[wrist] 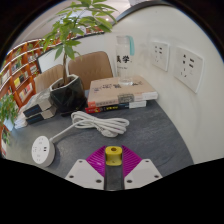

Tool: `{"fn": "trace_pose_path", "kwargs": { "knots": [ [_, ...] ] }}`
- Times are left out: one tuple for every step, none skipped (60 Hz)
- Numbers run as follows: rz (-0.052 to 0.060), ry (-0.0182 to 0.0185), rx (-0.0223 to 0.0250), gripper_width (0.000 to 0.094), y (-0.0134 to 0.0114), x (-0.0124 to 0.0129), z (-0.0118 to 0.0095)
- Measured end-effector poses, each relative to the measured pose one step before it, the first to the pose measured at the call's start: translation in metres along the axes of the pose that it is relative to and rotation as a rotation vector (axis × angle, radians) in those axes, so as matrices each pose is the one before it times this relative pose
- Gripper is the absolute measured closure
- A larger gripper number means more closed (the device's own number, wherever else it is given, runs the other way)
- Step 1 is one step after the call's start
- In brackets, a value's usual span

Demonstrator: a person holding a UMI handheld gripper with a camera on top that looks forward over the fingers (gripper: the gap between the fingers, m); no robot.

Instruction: Unplug charger

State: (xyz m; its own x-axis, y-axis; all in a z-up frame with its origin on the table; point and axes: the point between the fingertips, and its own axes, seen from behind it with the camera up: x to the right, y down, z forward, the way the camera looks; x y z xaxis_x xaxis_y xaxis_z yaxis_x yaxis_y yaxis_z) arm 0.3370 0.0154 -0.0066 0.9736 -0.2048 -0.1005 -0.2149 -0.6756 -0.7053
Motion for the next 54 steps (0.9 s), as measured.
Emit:
{"fn": "trace_pose_path", "kwargs": {
  "knots": [
    [0.0026,-0.00356,-0.00745,0.0731,0.00024,-0.0008,-0.00105],
    [0.0037,-0.00196,-0.00601,0.0716,0.00082,-0.00085,-0.00103],
    [0.0041,0.00155,0.00146,0.069,-0.00064,-0.00047,-0.0012],
    [0.006,0.00365,0.004,0.0646,-0.00141,0.00005,-0.00174],
    [0.004,0.00559,0.00699,0.06,-0.00222,0.00026,-0.00246],
    [0.0007,0.00606,0.00938,0.0545,-0.00277,0.00016,-0.00312],
    [-0.0025,0.00596,0.0101,0.0491,-0.00302,-0.00024,-0.00351],
    [-0.0032,0.00421,0.0064,0.0441,-0.00287,-0.00077,-0.00389],
    [-0.0051,0.00638,0.01017,0.0396,-0.00329,-0.00023,-0.00456],
    [-0.0035,0.00635,0.01242,0.036,-0.00394,-0.00034,-0.00493],
    [-0.0021,0.00642,0.01397,0.0325,-0.00442,-0.00063,-0.00553],
    [-0.0009,0.00653,0.01488,0.0294,-0.00483,-0.00094,-0.00607],
    [-0.0016,0.00556,0.01629,0.0259,-0.00524,-0.00129,-0.00659],
    [-0.0024,0.00356,0.01729,0.023,-0.00531,-0.00186,-0.00709],
    [-0.0033,0.00109,0.01347,0.0201,-0.00643,-0.0019,-0.00805],
    [-0.0022,0.00115,0.01995,0.0173,-0.00625,-0.00237,-0.00815],
    [-0.0033,0.00168,0.02079,0.015,-0.00685,-0.00251,-0.00864],
    [-0.0044,0.00097,0.02277,0.0136,-0.00749,-0.00287,-0.00902],
    [-0.0046,0.00098,0.0191,0.0127,-0.00882,-0.00396,-0.0101],
    [-0.0045,-0.00182,0.02205,0.0124,-0.00786,-0.00416,-0.00954],
    [-0.0049,-0.0047,0.02389,0.0124,-0.00817,-0.0049,-0.00996],
    [-0.0044,-0.00582,0.02292,0.0125,-0.0082,-0.0058,-0.01058],
    [-0.0033,-0.00558,0.02197,0.0124,-0.00809,-0.00587,-0.01047],
    [-0.0024,-0.00488,0.02161,0.0122,-0.00819,-0.00595,-0.01042],
    [-0.0015,-0.00484,0.02091,0.0118,-0.00793,-0.00607,-0.01056],
    [0.0002,-0.00522,0.02149,0.0116,-0.00816,-0.00632,-0.01081],
    [-0.0012,-0.00724,0.01452,0.0112,-0.00837,-0.0066,-0.00964],
    [-0.0021,-0.00773,0.01808,0.0112,-0.00697,-0.00751,-0.00988],
    [-0.0023,-0.00819,0.01617,0.0112,-0.00638,-0.00766,-0.00946],
    [-0.0018,-0.00892,0.01448,0.0113,-0.0057,-0.00815,-0.00921],
    [-0.0016,-0.00929,0.01274,0.0113,-0.00496,-0.00801,-0.0091],
    [-0.0016,-0.00969,0.01126,0.0111,-0.00412,-0.00848,-0.00923],
    [-0.0023,-0.00973,0.01048,0.0111,-0.00427,-0.00691,-0.00849],
    [-0.0018,-0.00945,0.00464,0.0112,-0.00436,-0.0063,-0.00705],
    [-0.0016,-0.00826,0.00361,0.0111,-0.0016,-0.0077,-0.00702],
    [-0.0026,-0.00727,0.00003,0.0106,-0.00042,-0.00775,-0.00671],
    [-0.0038,-0.00776,-0.00046,0.0105,-0.0001,-0.00774,-0.00641],
    [-0.0048,-0.00862,0.0007,0.0106,0.00051,-0.00816,-0.00605],
    [-0.0045,-0.00837,0.00107,0.0106,0.00061,-0.00797,-0.00546],
    [-0.0042,-0.00419,0.008,0.0108,0.00993,-0.01564,-0.01213],
    [-0.0053,-0.01048,-0.00765,0.0108,-0.00087,-0.00373,-0.00112],
    [-0.006,-0.00894,-0.00585,0.0106,0.00223,-0.0075,-0.00384],
    [-0.0061,-0.00918,-0.00555,0.0109,0.00321,-0.00773,-0.00345],
    [-0.0052,-0.00939,-0.00629,0.0108,0.00378,-0.00763,-0.003],
    [-0.004,-0.00844,-0.00888,0.0108,0.00471,-0.00749,-0.00289],
    [-0.0037,-0.00849,-0.01098,0.0108,0.00524,-0.00727,-0.00296],
    [-0.0033,-0.00908,-0.01012,0.0108,0.00518,-0.00743,-0.00307],
    [-0.0024,-0.00987,-0.00678,0.0106,0.00438,-0.00762,-0.00256],
    [-0.0012,-0.01042,-0.00451,0.0107,0.00414,-0.00808,-0.00236],
    [-0.0016,-0.00746,-0.00022,0.0107,0.00956,-0.01308,-0.00338],
    [-0.0009,-0.01245,-0.00998,0.0107,0.00225,-0.00619,-0.00342],
    [-0.0014,-0.01203,-0.00905,0.0107,0.00384,-0.00753,-0.00244],
    [-0.0018,-0.0123,-0.00857,0.0105,0.00416,-0.00728,-0.00225],
    [-0.0016,-0.01126,-0.00782,0.0103,0.00414,-0.00722,-0.00185]
  ]
}}
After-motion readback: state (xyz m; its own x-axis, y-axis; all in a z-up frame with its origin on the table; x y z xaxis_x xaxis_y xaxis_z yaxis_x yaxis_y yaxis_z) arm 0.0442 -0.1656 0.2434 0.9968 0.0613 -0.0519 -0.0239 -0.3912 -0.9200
